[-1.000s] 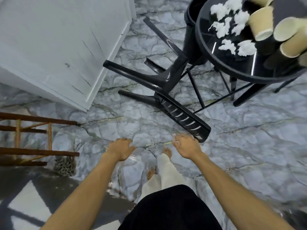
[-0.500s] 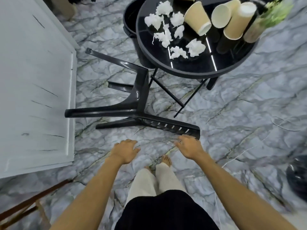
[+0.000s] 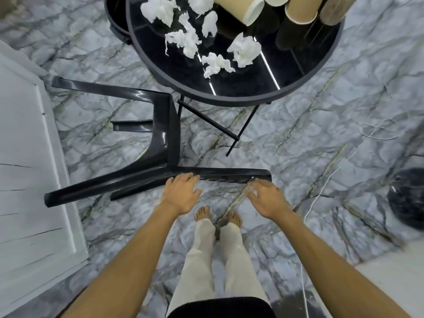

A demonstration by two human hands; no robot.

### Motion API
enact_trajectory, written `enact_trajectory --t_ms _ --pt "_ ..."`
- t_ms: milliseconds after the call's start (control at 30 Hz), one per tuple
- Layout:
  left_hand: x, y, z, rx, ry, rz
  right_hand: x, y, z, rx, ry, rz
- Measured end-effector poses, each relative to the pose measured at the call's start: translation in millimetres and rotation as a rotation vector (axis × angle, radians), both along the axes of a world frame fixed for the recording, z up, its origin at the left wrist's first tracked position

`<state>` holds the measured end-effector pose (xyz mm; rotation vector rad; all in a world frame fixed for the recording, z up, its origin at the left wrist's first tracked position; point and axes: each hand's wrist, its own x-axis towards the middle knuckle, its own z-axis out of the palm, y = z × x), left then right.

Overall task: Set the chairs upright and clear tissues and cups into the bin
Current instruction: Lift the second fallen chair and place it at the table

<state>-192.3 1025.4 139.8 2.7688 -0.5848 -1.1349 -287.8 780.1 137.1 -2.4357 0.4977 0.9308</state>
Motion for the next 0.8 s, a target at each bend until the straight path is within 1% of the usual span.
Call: enact_trajectory --t_ms 100,233,400,633,700,800 --pt "11 -14 -29 -0.012 0.003 0.004 14 -8 -21 -0.008 0.004 0.018" --pt "25 -35 -78 -0.03 0.001 -0.012 34 -23 -67 0.007 -0.006 0.035" --pt "32 -52 -141 -0.027 -0.024 -0.003 46 -44 -127 0.013 -0.026 -0.011" --pt "41 -67 -216 -0.073 0.054 0.032 49 -73 -196 0.033 0.0 -0.054" --pt "37 -69 -230 -0.1 0.057 0.03 47 -77 -209 0.045 -0.024 -0.059" --pt "35 -65 -243 -0.19 -0.007 0.038 44 -82 -220 0.086 -0.1 -0.075"
